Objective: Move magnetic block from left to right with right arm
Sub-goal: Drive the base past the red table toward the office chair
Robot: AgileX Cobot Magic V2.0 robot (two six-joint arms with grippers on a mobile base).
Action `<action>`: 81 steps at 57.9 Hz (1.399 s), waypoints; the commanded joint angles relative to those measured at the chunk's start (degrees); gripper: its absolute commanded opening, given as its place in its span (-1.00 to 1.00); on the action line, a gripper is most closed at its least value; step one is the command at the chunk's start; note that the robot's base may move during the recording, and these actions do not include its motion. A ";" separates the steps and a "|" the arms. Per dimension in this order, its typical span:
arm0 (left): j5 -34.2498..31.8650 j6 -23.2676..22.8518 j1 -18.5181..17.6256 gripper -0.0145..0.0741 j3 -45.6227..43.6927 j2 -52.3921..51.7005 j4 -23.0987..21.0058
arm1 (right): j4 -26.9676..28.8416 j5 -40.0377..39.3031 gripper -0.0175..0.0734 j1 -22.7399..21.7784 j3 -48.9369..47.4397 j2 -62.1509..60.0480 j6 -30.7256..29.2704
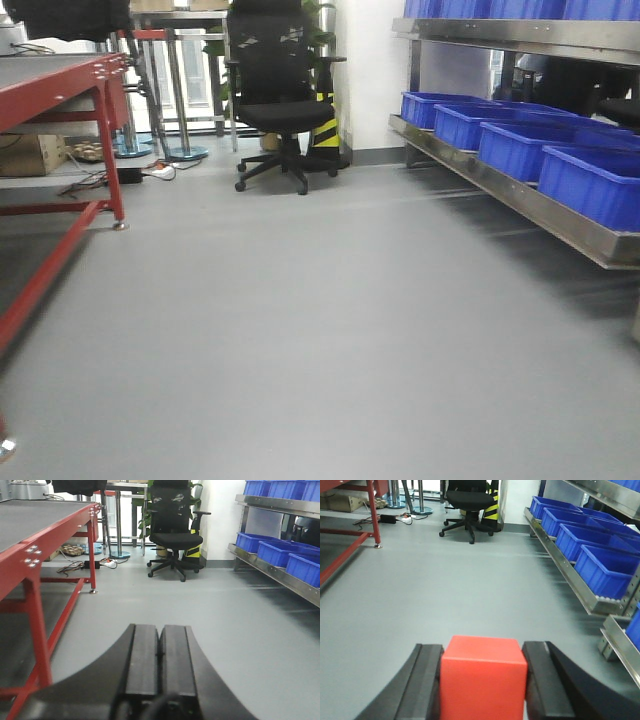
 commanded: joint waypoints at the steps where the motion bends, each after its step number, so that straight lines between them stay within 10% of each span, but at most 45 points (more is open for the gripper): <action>1: -4.65 -0.34 -0.13 -0.96 0.54 -0.77 -0.27 | -0.98 -5.24 -0.13 -0.02 -1.41 0.98 -0.45; 81: -4.65 -0.34 -0.13 -0.96 0.54 -0.77 -0.27 | -0.98 -5.23 -0.13 -0.02 -1.41 0.99 -0.45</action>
